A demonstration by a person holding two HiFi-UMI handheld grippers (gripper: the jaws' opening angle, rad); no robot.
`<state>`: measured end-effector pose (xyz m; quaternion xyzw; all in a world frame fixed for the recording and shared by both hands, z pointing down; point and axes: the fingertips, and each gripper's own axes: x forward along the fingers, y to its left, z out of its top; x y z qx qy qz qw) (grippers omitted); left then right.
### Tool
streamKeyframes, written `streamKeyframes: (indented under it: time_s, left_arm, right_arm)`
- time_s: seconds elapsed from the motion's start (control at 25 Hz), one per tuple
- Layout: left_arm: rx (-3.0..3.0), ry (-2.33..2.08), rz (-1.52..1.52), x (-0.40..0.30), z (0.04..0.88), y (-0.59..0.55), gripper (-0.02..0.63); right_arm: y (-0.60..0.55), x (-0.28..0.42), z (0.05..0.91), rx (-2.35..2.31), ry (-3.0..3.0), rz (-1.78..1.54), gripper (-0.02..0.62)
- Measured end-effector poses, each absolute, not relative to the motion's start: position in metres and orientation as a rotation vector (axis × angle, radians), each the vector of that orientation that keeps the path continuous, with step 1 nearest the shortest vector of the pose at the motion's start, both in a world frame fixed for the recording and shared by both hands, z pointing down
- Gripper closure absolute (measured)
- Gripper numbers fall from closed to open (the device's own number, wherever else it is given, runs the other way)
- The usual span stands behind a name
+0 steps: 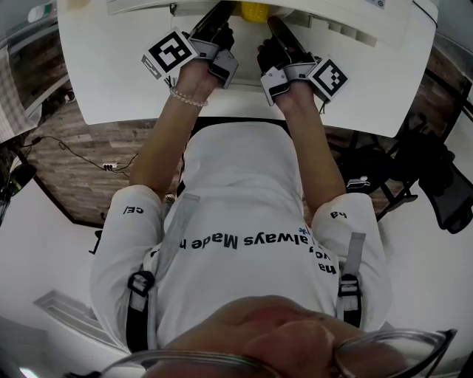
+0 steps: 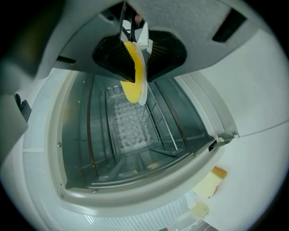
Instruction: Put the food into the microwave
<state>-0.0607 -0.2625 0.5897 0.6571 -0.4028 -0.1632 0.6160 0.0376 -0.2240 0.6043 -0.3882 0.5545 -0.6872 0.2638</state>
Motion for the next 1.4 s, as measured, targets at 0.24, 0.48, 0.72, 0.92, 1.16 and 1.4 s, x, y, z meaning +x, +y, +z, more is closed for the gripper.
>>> streamKeyframes:
  time_s: [0.24, 0.48, 0.72, 0.92, 1.16, 1.4]
  left_arm:
    - [1.49, -0.912, -0.392, -0.06, 0.595, -0.249, 0.571]
    - [1.486, -0.909, -0.401, -0.064, 0.6, -0.263, 0.578]
    - [1.48, -0.908, -0.414, -0.063, 0.598, -0.27, 0.58]
    - [1.475, -0.91, -0.426, -0.065, 0.597, -0.275, 0.581]
    - [1.46, -0.914, -0.43, -0.067, 0.599, -0.283, 0.581]
    - [1.461, -0.904, -0.438, -0.069, 0.597, -0.285, 0.58]
  right_arm:
    - [-0.23, 0.033, 0.605, -1.044, 1.488, -1.854, 0.575]
    - [-0.246, 0.03, 0.609, -1.05, 1.483, -1.842, 0.575]
    - [-0.253, 0.03, 0.606, -1.056, 1.487, -1.826, 0.574]
    - [-0.259, 0.029, 0.605, -1.052, 1.486, -1.815, 0.574]
    - [-0.268, 0.028, 0.609, -1.071, 1.488, -1.812, 0.574]
    - [-0.272, 0.024, 0.605, -1.058, 1.521, -1.803, 0.568]
